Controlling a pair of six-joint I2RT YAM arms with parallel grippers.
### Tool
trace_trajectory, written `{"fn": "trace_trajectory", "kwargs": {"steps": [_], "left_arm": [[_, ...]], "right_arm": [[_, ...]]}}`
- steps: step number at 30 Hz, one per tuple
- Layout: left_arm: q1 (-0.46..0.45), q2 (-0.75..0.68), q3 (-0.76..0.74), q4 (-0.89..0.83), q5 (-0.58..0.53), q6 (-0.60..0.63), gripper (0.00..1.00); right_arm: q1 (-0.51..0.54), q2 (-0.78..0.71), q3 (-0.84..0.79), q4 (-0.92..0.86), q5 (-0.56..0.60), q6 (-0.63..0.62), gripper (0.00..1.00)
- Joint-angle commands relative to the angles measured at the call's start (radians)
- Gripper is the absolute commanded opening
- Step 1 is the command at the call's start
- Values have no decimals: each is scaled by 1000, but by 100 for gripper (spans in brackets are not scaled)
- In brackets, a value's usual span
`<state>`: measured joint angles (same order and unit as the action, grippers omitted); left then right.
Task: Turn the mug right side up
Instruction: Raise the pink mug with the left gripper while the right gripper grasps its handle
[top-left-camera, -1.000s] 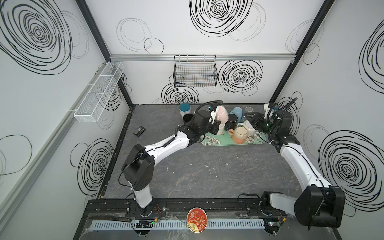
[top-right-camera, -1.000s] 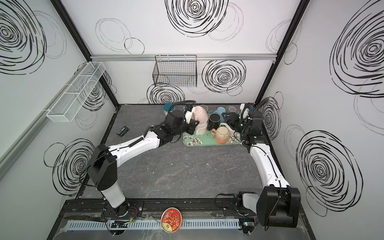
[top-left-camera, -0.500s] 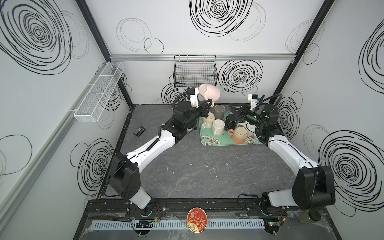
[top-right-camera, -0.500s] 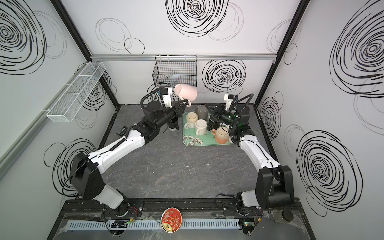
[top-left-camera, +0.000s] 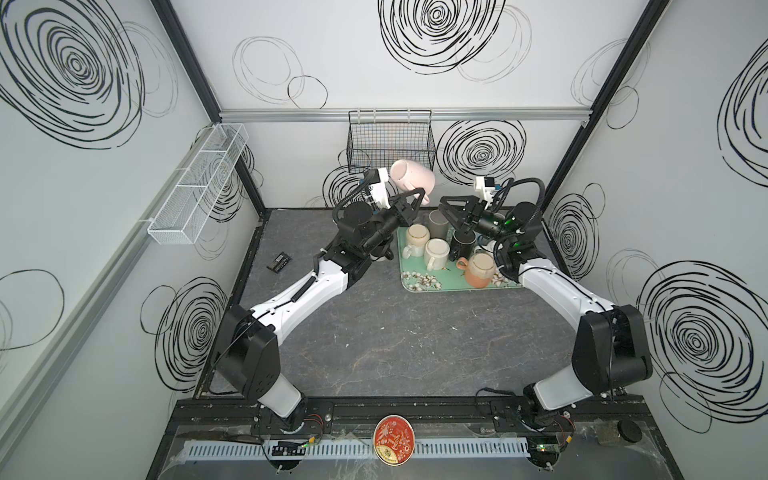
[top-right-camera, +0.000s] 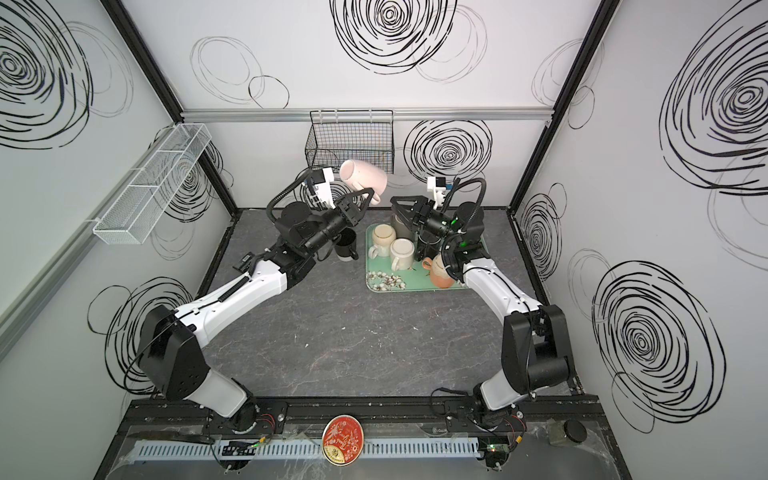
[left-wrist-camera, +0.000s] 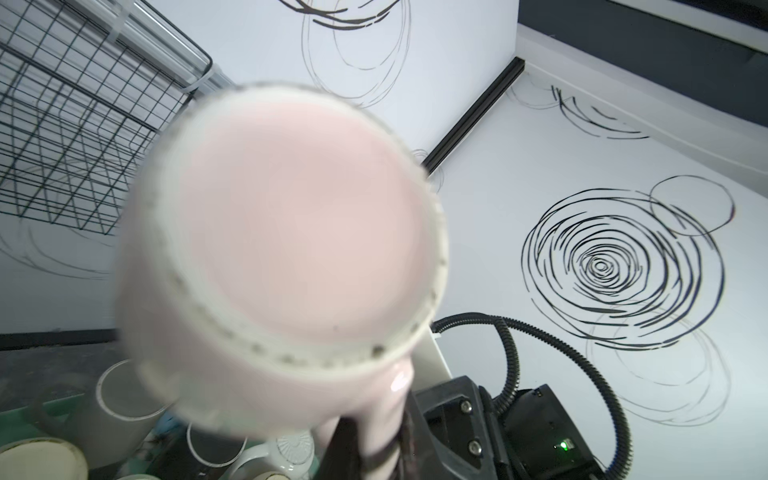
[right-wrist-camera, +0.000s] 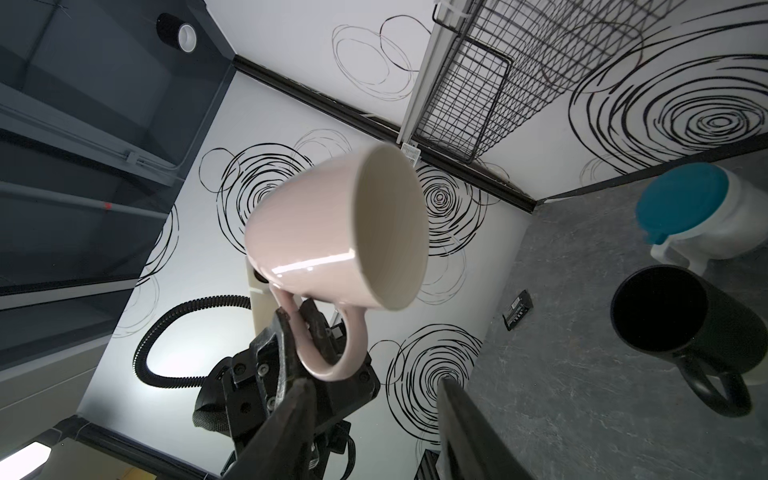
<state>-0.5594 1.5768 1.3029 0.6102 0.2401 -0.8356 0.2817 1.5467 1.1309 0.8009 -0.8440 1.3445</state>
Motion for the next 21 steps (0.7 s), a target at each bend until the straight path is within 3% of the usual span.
{"fn": "trace_trajectory", "kwargs": {"steps": [1,7,12,15,18,21], "left_arm": [[13,-6,20,198,37,-79,0],[21,-5,-1,217,51,-107,0],[27,5,-31,241,54,-135,0],[27,12,-40,242,54,-149,0],[26,29,-42,232,68,-165,0],[18,46,-39,234,83,-180,0]], "right_arm": [[20,22,61,87,-27,37,50],[30,74,118,112,-43,80,43],[34,60,116,47,-59,20,41],[34,4,82,-108,-46,-123,40],[47,-81,57,-382,27,-403,39],[51,-122,39,-479,42,-503,39]]}}
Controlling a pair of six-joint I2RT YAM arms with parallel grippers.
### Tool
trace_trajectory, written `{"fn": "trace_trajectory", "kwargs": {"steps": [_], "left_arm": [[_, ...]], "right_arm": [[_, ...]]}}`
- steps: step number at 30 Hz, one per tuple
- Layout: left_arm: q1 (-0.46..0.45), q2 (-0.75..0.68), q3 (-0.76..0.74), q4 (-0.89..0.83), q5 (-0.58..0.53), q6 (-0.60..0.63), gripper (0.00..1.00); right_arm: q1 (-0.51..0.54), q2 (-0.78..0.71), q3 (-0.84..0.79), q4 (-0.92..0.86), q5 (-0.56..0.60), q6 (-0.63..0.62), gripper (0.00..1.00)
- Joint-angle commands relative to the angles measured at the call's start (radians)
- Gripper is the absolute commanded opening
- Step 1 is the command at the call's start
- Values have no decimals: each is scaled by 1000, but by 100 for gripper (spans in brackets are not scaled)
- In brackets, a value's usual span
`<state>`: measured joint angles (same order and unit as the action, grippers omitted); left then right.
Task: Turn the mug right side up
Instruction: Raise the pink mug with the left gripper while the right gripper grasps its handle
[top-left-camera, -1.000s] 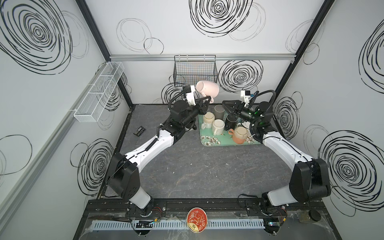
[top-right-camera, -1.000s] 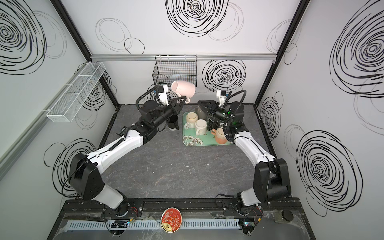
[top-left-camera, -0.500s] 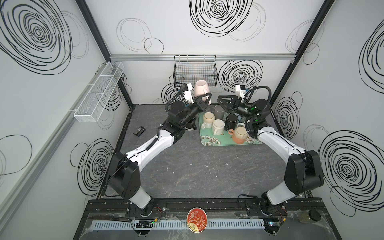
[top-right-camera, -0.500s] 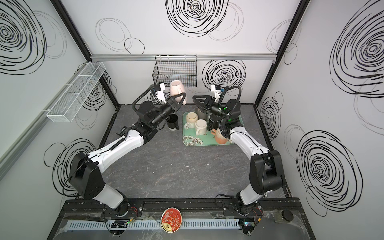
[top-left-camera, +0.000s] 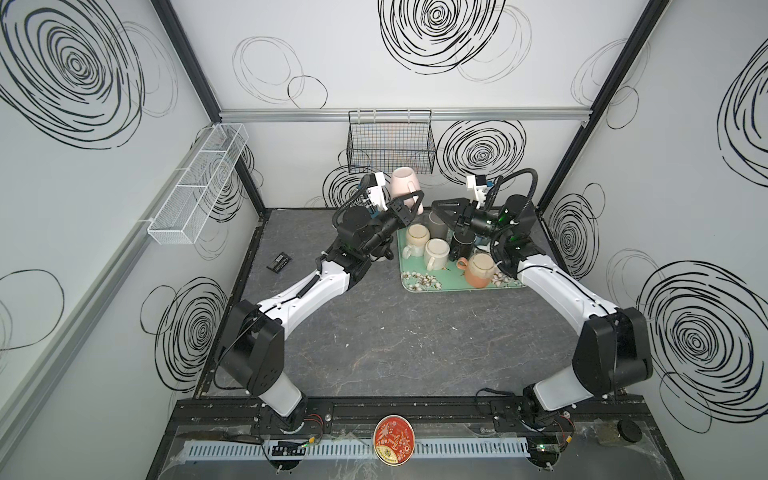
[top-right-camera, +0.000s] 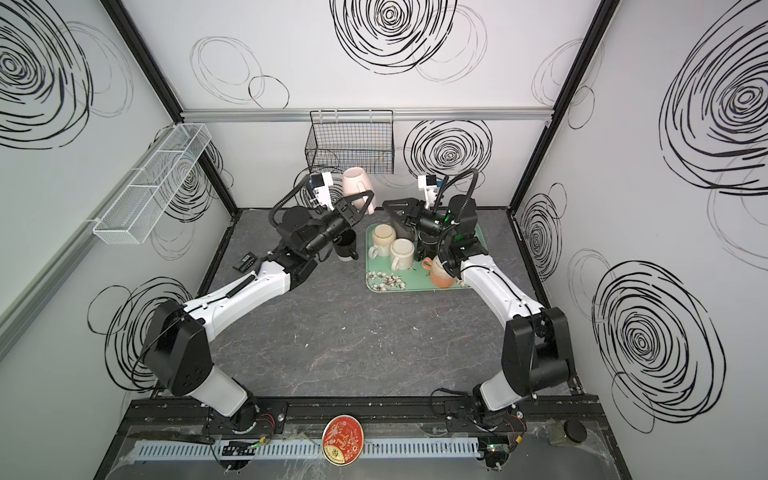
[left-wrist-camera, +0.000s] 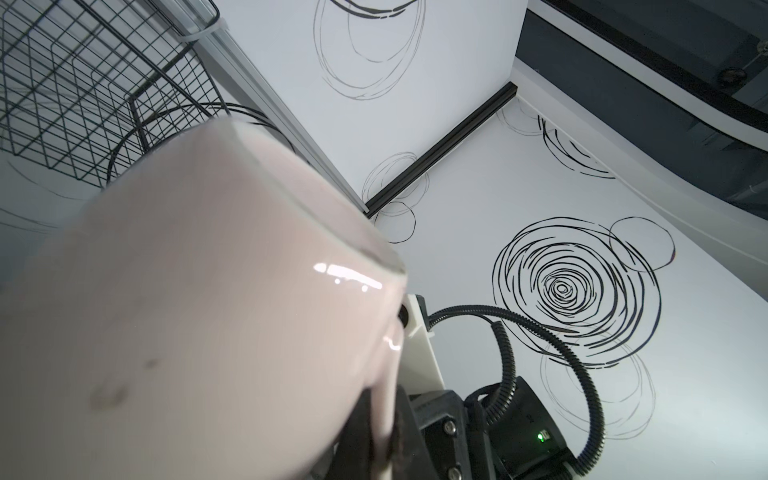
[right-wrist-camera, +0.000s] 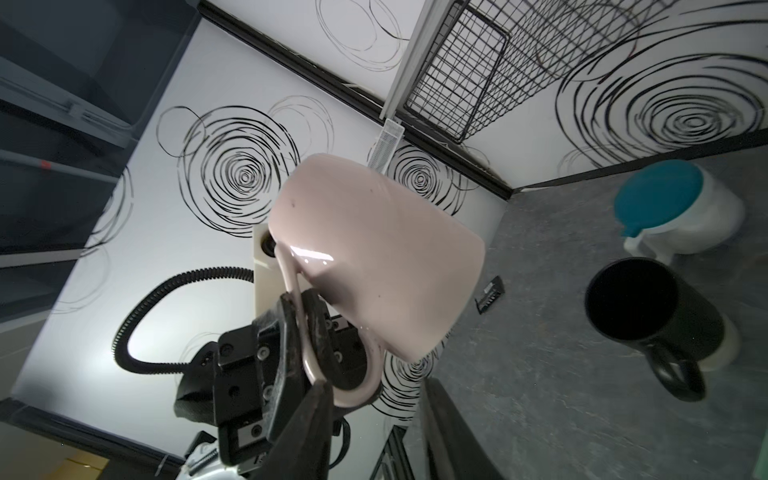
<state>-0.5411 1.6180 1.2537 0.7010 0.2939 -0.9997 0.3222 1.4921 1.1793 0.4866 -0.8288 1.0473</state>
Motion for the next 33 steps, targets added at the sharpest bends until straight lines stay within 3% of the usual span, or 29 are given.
{"fn": "trace_trajectory", "kwargs": {"steps": [1,5,9,16,24,33], "left_arm": [[-3,8,13,137,30,-17,0],[-21,19,30,74,4,-2,0],[-49,28,27,48,-28,-10,0],[-93,44,32,58,-45,-38,0],[-117,46,34,40,-53,-54,0],[-128,48,18,26,-53,-107,0]], "right_arm": [[13,-75,-14,-177,27,-232,39],[84,-127,28,-452,238,-529,39],[145,-166,17,-520,421,-700,40],[184,-149,41,-543,520,-830,39],[212,-123,74,-537,598,-903,30],[257,-131,30,-459,639,-1037,38]]}}
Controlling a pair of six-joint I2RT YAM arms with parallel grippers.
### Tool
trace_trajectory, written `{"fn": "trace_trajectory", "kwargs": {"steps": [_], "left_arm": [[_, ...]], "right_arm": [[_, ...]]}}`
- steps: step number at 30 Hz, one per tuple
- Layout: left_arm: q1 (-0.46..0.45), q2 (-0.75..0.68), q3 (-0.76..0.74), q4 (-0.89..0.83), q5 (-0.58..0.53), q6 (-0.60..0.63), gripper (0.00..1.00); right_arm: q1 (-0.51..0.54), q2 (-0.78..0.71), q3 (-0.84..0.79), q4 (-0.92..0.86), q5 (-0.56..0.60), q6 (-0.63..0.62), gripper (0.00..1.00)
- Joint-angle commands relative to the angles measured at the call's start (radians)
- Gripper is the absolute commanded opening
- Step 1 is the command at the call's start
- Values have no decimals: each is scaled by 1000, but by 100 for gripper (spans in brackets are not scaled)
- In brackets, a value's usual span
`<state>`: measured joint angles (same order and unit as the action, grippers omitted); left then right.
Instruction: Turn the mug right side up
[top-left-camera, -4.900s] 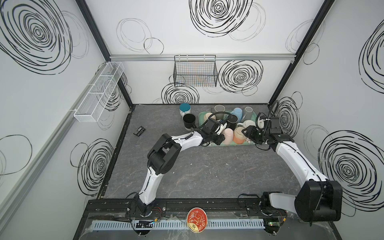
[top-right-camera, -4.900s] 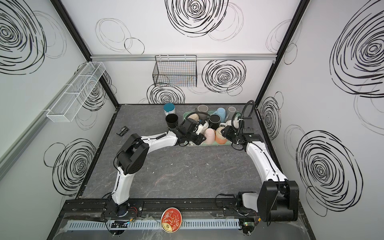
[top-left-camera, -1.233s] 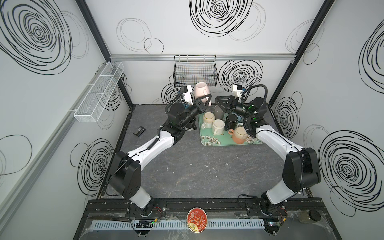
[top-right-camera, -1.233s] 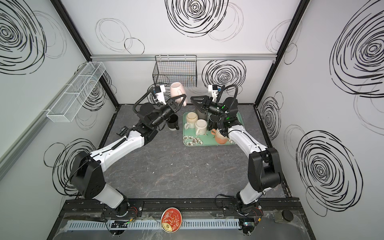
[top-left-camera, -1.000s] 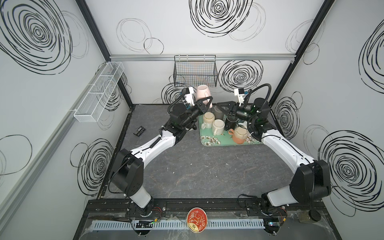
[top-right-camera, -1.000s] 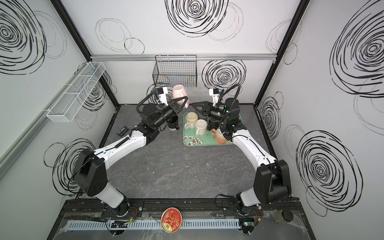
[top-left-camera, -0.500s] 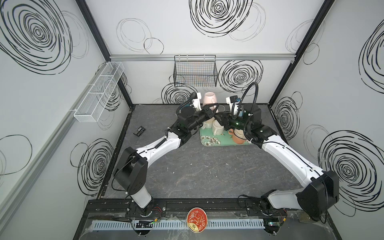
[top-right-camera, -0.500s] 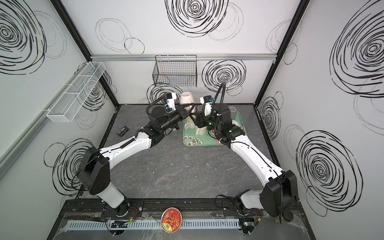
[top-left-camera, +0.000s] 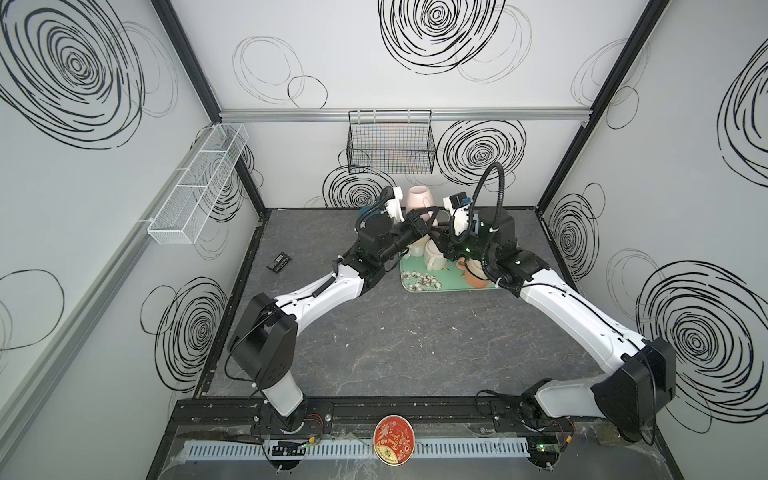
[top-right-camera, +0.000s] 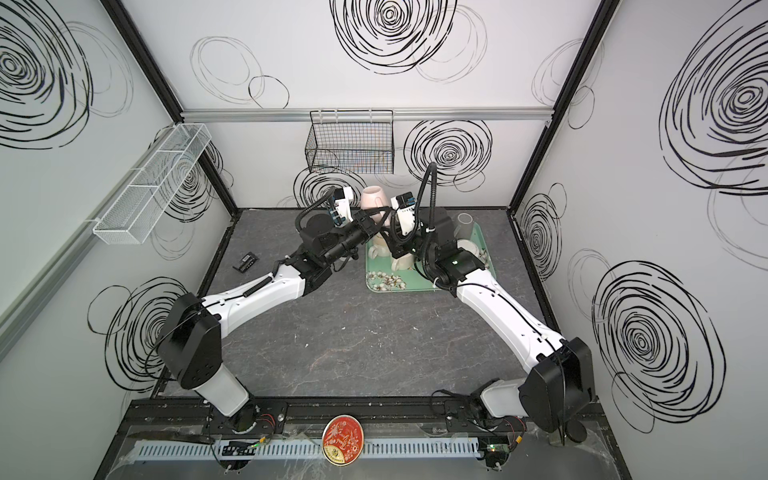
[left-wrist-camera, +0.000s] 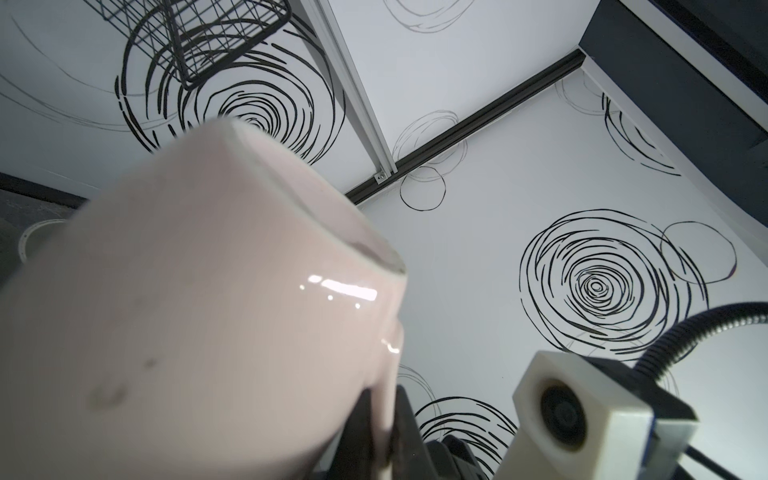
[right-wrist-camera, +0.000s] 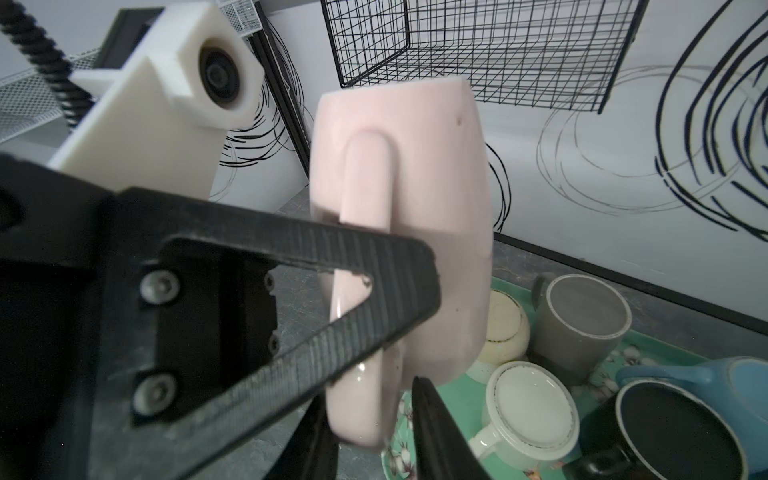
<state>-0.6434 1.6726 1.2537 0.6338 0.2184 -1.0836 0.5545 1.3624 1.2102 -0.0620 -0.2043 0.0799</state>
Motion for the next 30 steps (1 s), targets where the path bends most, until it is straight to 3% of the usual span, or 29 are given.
{"fn": "trace_trajectory", "kwargs": {"steps": [1,14,16,23,29,30], "left_arm": [[-25,-8,21,88,24,-27,0],[-26,-49,15,-148,69,-81,0],[-28,-60,-5,-152,67,-84,0],[-29,-78,-40,-165,86,-95,0],[-19,-96,-44,-209,100,-88,0],[-17,-94,-40,-214,110,-87,4]], "right_arm": [[29,-2,-4,93,22,-80,38],[51,-12,-40,176,133,-173,45],[51,-17,-50,187,135,-174,39],[52,-37,-86,167,87,-226,2],[51,-73,-122,176,63,-320,0],[52,-79,-128,182,51,-336,0]]}}
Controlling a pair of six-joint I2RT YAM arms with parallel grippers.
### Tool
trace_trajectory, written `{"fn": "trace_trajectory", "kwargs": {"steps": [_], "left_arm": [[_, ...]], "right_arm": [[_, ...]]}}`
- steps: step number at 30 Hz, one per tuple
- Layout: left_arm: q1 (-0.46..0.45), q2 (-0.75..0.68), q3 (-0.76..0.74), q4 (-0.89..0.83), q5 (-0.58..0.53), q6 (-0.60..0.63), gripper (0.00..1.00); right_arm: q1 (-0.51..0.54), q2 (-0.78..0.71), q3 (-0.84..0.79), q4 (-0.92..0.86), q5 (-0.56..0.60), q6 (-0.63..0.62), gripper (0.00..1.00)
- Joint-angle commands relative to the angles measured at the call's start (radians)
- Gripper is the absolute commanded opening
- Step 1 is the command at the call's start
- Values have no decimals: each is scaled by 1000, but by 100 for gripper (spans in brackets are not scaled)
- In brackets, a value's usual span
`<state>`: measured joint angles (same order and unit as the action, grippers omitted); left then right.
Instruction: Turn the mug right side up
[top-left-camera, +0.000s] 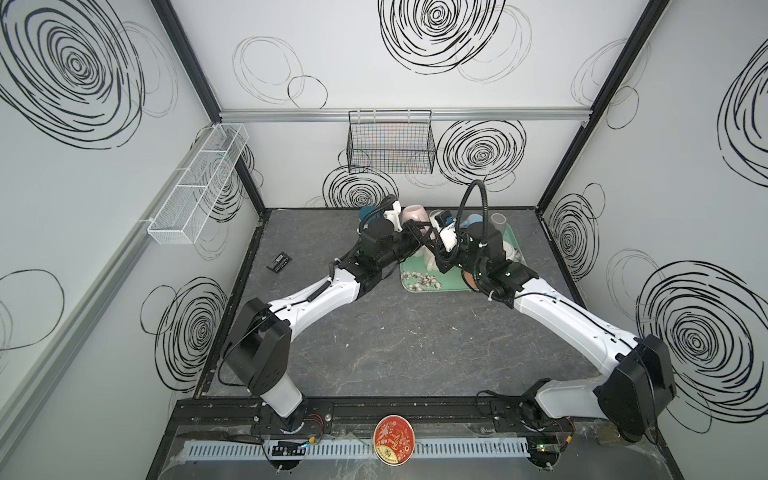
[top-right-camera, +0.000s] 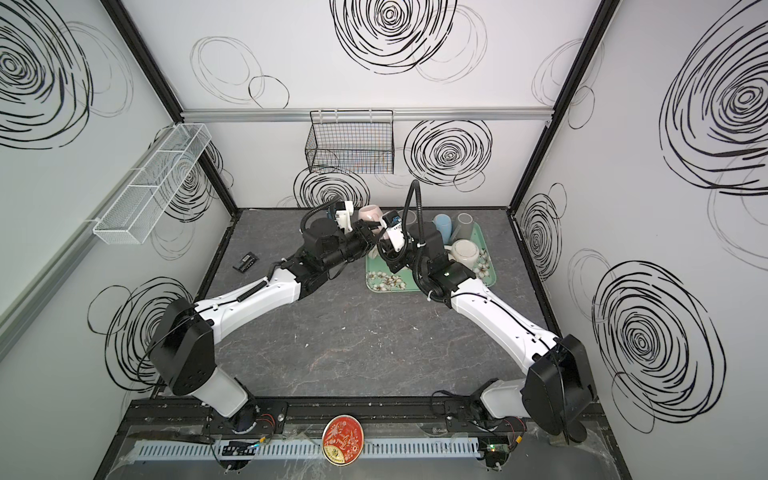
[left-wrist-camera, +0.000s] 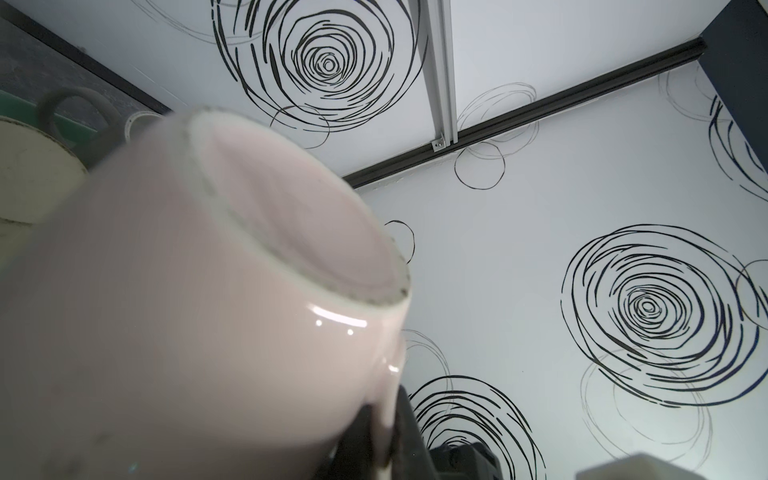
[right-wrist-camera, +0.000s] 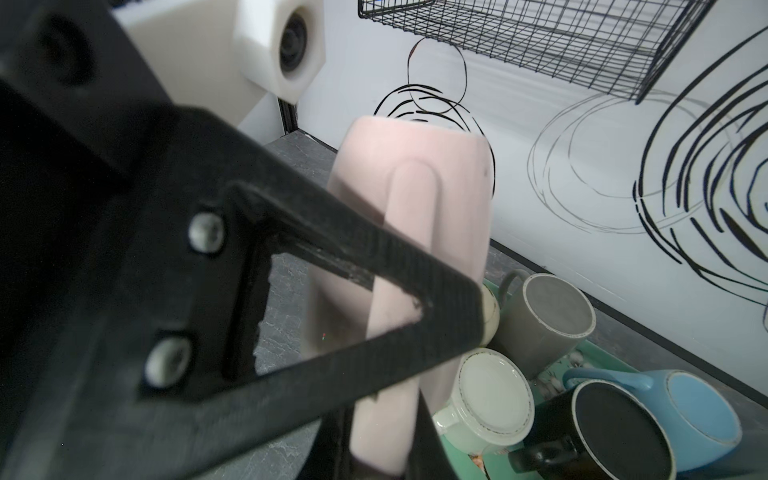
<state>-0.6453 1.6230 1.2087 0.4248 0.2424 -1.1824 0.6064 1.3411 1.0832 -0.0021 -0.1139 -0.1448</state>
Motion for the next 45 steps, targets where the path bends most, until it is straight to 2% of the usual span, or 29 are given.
{"fn": "trace_trajectory", "kwargs": {"steps": [1,5,8,11,18,25,28,30,36,37,39,41,45], "left_arm": [[-13,-43,10,-11,95,12,9],[-4,-47,22,-31,113,22,29],[6,-59,22,-46,119,37,36],[19,-73,23,-63,131,57,40],[85,-118,33,-121,206,104,42],[179,-152,122,-273,313,279,43],[234,-148,211,-371,366,450,42],[263,-129,296,-477,394,618,41],[253,-64,474,-696,487,1205,36],[242,-51,496,-741,524,1341,37],[207,-25,542,-867,525,1605,43],[162,12,599,-996,459,1800,52],[120,75,654,-1076,443,1913,59]], "right_arm": [[0,-63,-6,128,-52,-130,0],[0,-67,1,116,-75,-166,0],[-3,-67,10,108,-92,-161,0],[-18,-41,71,23,-154,-132,0],[-65,-15,134,-50,-278,-79,0],[-161,13,219,-156,-461,-39,0],[-196,26,259,-224,-521,-43,0],[-207,28,275,-265,-543,-61,0],[-213,31,303,-377,-570,-110,0],[-212,28,302,-386,-572,-116,0],[-211,21,299,-405,-571,-123,0],[-211,20,305,-433,-575,-133,0],[-200,24,318,-496,-586,-157,0]]}}
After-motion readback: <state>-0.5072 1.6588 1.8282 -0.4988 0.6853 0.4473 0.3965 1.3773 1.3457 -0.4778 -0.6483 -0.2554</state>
